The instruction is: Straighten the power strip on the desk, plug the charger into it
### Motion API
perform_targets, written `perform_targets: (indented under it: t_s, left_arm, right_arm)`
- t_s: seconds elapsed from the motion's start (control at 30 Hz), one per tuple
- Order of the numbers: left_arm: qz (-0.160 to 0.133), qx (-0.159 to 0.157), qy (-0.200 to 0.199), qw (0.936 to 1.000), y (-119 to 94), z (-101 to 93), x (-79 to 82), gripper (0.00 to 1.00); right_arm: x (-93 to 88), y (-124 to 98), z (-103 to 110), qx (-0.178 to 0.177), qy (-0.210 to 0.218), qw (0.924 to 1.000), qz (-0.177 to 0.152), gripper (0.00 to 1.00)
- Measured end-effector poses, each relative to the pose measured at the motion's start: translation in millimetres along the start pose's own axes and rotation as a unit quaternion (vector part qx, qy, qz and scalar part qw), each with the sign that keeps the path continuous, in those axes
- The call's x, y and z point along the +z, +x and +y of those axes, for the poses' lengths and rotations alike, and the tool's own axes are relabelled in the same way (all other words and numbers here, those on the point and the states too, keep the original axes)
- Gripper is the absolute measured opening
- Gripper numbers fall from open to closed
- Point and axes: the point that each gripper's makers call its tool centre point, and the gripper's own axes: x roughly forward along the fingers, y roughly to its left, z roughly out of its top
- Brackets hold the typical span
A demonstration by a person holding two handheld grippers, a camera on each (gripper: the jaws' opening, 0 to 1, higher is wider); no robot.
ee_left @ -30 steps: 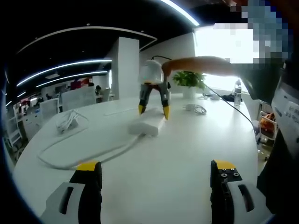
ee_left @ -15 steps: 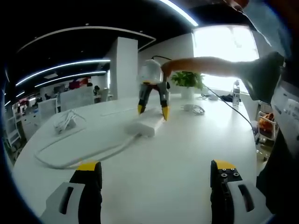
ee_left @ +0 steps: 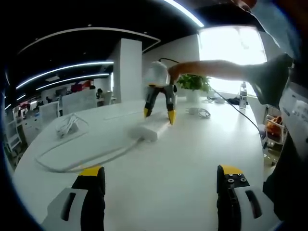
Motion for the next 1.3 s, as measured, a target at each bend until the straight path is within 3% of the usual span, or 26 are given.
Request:
perform_targets:
  t_s: [1.3]
  left_arm:
    - [0.001,0.001,0.003,1.0,-5.5,-1.2,-1.1,1.0]
  right_arm:
    - [-0.4,-1.2,8.6,-0.013,0.051,0.9986,-0.011,0.62]
